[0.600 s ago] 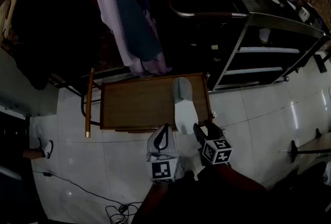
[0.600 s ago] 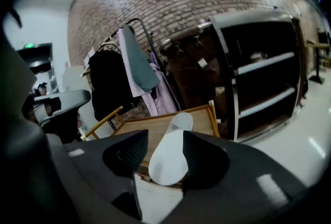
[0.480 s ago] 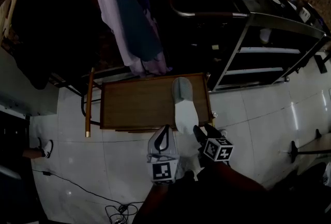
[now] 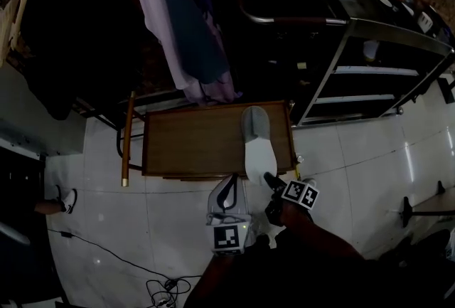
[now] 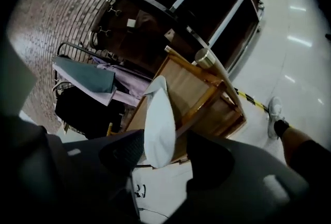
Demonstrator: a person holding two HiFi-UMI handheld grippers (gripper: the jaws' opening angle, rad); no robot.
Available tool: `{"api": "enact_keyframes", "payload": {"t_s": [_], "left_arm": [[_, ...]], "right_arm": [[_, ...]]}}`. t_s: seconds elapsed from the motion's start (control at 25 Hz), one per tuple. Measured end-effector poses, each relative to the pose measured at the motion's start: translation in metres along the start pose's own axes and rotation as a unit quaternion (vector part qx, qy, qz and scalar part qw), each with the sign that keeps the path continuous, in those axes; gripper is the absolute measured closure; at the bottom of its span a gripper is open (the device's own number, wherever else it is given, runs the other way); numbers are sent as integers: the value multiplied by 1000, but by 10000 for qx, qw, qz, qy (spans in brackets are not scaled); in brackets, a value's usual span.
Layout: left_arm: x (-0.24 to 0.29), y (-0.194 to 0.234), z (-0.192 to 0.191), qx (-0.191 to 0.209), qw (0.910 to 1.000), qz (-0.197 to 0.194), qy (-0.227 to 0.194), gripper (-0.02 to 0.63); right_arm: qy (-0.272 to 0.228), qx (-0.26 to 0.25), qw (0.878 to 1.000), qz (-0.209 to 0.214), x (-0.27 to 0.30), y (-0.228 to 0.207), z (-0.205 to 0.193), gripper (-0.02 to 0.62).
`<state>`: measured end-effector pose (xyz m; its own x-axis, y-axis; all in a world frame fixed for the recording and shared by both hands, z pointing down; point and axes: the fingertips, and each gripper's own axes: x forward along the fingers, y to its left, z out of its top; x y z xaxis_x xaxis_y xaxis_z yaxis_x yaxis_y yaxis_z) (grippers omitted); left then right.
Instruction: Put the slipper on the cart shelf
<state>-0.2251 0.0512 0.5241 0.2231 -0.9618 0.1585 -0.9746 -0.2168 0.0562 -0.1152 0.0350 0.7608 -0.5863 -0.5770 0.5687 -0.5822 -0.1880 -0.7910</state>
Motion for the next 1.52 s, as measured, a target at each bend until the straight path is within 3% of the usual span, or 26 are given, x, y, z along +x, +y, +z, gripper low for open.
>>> {"api": "enact_keyframes", "payload": {"t_s": [0.28,0.4,0.64,0.76,0.96,1.16,1.24,1.4,1.52], "left_arm": [[-8,4,5,0,10000,31,-86,591],[-10,8,5,-21,9999,79,-111,591],[-12,13,8,-34,9999,90,-141,591],[-11,11,11,-73,9998,46,-176,591],[-11,12,14,-117,9997,33,-214,591],[-9,6,20,-59,9996,-57,-274,591],[-8,3,23,-35,9994,-113,-318,591],[-7,-1,24,-100,9996,-166,-219,591],[-4,-5,35,-39,9990,-259,-363,591]], "right_arm": [[69,365,9991,-192,21,-6,-5,367],[3,242,9994,-263,22,-2,-3,471],[-78,-395,9991,-128,12,25,-2,536],[-193,-1027,9945,-97,-1,39,-1,544],[-540,-2176,9745,13,-34,69,12,549],[-1304,-3283,9354,170,-72,109,35,551],[-1563,-3501,9232,268,-85,124,43,551],[-1974,-3533,9130,511,-110,153,60,551],[-2384,-4014,8825,574,-128,175,76,551]]}}
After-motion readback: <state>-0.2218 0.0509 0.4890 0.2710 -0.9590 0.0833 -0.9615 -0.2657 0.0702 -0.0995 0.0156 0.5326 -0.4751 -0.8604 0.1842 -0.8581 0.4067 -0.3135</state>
